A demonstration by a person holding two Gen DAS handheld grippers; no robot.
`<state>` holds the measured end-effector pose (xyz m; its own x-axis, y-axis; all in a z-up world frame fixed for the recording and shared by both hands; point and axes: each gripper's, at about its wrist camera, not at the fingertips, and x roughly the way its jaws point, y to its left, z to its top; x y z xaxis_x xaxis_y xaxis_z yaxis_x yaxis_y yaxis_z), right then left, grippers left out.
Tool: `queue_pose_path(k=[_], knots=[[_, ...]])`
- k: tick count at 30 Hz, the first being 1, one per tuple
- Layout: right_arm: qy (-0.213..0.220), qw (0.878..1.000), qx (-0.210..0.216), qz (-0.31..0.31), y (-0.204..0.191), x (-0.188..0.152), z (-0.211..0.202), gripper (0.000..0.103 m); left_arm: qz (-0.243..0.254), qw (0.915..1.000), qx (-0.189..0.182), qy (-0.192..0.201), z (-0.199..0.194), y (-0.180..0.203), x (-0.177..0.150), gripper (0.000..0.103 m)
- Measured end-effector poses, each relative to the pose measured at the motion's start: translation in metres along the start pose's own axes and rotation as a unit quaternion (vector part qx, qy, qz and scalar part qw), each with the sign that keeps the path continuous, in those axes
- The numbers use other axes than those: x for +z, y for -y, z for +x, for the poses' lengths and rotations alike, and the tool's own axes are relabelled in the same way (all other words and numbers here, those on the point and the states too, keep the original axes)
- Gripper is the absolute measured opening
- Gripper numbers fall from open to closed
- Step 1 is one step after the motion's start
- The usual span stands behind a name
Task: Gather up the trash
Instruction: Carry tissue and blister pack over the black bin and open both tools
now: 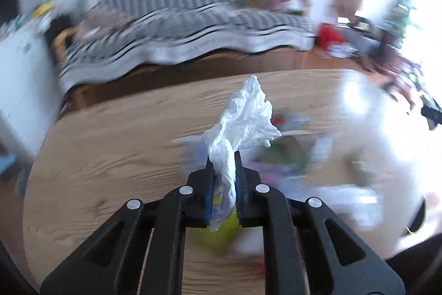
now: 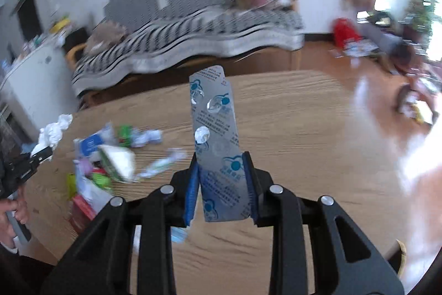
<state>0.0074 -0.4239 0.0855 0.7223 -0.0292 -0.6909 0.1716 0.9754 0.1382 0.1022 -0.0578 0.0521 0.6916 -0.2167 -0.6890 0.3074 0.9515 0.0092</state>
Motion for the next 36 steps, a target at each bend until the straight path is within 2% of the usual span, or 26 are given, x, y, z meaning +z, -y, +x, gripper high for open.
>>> queue_pose_path(k=[2,4,6,8,11,12,15,16,19,22,29,36], knots=[[-0.006,0.999,-0.038,0.025,0.053,-0.015,-0.026,0.03,0.024,0.9984,-0.052,-0.001,-0.004,0.055,0.005,0.012],[-0.011,0.996,-0.081,0.045,0.101,-0.033,-0.049,0.03,0.052,0.9921,-0.113,-0.012,-0.003,0.13,0.011,0.012],[-0.022,0.99,-0.121,0.075,0.154,-0.062,-0.074,0.03,0.086,0.9845,-0.151,-0.022,-0.002,0.195,0.011,0.012],[-0.036,0.982,-0.153,0.103,0.2,-0.089,-0.093,0.03,0.121,0.973,-0.194,-0.031,-0.002,0.27,0.009,0.012],[-0.054,0.971,-0.183,0.144,0.256,-0.136,-0.117,0.03,0.151,0.9505,-0.263,-0.067,0.0,0.367,-0.002,0.012],[-0.058,0.969,-0.188,0.151,0.266,-0.146,-0.121,0.03,0.17,0.9395,-0.287,-0.079,0.001,0.405,-0.008,0.012],[-0.083,0.959,-0.199,0.182,0.3,-0.184,-0.125,0.03,0.227,0.9126,-0.324,-0.103,0.006,0.473,-0.031,0.012],[-0.089,0.957,-0.2,0.189,0.309,-0.193,-0.125,0.03,0.256,0.9007,-0.332,-0.114,0.011,0.497,-0.043,0.012],[-0.11,0.953,-0.194,0.207,0.331,-0.221,-0.115,0.03,0.301,0.8777,-0.339,-0.155,0.031,0.54,-0.071,0.012],[-0.127,0.949,-0.187,0.219,0.342,-0.239,-0.099,0.03,0.319,0.8673,-0.336,-0.183,0.052,0.565,-0.088,0.012],[-0.143,0.947,-0.173,0.231,0.355,-0.244,-0.065,0.03,0.346,0.8572,-0.323,-0.204,0.072,0.593,-0.105,0.012],[-0.139,0.944,-0.173,0.242,0.361,-0.242,-0.064,0.031,0.342,0.8522,-0.329,-0.221,0.087,0.608,-0.109,0.013]])
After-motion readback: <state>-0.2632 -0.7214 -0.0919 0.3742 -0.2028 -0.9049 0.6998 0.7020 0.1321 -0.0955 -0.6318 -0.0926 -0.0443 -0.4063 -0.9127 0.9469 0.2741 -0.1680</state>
